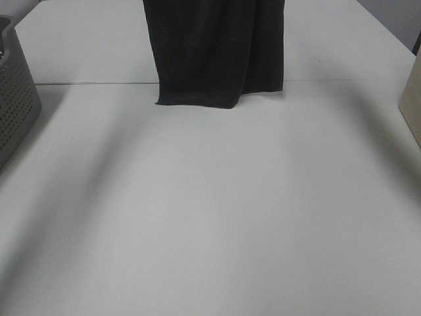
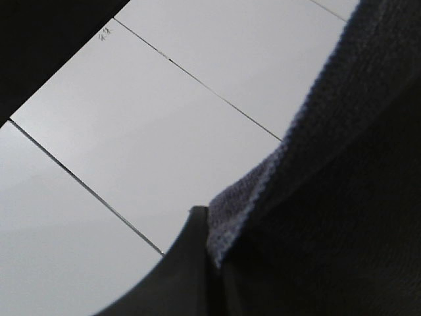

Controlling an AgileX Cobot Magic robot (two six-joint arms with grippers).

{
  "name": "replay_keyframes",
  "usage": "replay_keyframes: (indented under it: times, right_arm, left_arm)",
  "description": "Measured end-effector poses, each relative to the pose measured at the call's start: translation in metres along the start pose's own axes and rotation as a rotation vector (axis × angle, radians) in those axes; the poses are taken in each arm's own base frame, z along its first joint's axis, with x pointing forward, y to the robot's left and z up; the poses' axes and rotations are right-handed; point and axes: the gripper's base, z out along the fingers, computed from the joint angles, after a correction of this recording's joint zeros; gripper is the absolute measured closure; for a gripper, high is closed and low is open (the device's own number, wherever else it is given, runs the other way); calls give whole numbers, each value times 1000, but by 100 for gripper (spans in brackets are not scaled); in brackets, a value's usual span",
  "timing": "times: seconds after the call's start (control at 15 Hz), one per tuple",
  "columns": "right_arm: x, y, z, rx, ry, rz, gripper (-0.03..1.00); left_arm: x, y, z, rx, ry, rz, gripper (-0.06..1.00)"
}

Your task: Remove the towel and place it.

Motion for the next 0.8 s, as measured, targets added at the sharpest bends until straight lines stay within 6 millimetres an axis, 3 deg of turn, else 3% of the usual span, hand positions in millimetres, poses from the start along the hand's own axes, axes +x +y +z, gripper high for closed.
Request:
replay_keyframes:
  times: [0.27, 0.53, 0.8]
  right_arm:
    - [-1, 0, 0, 1, -4, 25, 96]
    - [4, 1, 0, -11, 55, 28, 96]
    - [21, 6, -3, -53, 253, 130, 96]
  left_arm:
    - [-8, 15, 0, -41, -31, 39, 94]
    - [-8, 15, 0, -43, -32, 14, 94]
    - [-3, 10, 1, -20, 60, -142, 94]
